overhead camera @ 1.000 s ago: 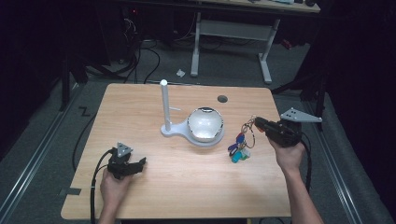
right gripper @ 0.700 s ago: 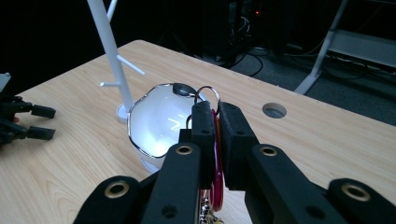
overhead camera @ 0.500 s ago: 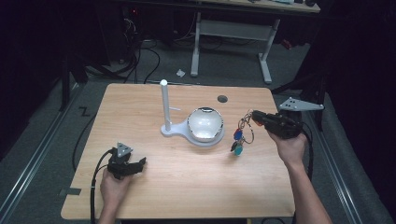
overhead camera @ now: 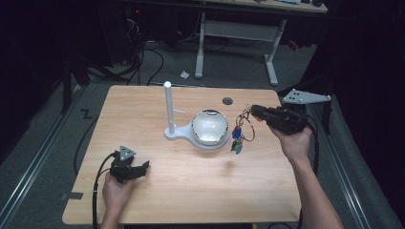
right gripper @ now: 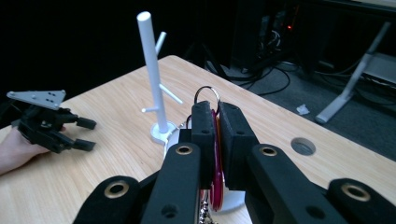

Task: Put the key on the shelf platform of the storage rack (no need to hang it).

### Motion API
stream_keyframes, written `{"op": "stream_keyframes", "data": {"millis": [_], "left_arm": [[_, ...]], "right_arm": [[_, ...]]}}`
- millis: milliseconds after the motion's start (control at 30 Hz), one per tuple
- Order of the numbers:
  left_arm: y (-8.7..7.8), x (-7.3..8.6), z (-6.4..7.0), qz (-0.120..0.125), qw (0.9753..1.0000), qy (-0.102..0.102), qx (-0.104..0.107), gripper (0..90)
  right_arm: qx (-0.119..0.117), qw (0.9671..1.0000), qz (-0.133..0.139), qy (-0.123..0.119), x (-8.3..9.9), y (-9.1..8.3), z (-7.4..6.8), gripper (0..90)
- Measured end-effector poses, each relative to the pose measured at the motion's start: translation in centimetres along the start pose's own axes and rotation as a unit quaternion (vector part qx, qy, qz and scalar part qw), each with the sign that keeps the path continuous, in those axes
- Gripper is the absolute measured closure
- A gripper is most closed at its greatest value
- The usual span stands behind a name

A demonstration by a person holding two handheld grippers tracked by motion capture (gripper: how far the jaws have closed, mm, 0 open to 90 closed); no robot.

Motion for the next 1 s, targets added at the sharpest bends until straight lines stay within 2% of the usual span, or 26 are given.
{"op": "stream_keyframes", "data": {"millis": [300, 633, 833, 1000], "left_arm": [[0.0, 0.0, 0.0, 0.0, 1.0, -0.001, 0.0, 27.9], [0.0, 0.0, 0.0, -0.001, 1.0, -0.002, 0.0, 27.8], [0.0, 0.0, 0.0, -0.001, 1.0, -0.007, -0.002, 27.9], [0.0, -0.1, 0.0, -0.001, 1.0, -0.007, -0.002, 27.8]], "right_arm": [[-0.021, 0.9997, 0.006, -0.015, -2.3, 1.5, -0.7, 85.7], [-0.047, 0.9987, 0.013, -0.015, -4.3, 3.9, -0.9, 85.7], [-0.049, 0.9987, 0.011, -0.012, -5.1, 5.3, -0.5, 85.7], [-0.041, 0.9991, 0.007, -0.004, -5.2, 6.2, 0.1, 85.7]]}}
Point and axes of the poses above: each handheld gripper's, and its own axes: y roughly forward along the jaws, x roughly out of its underside, z roughly to its right, the point moved 5 cm from there along y, roughly forward along the jaws, and after that the axes turned 15 degrees about -y, right-handed, at the moved point
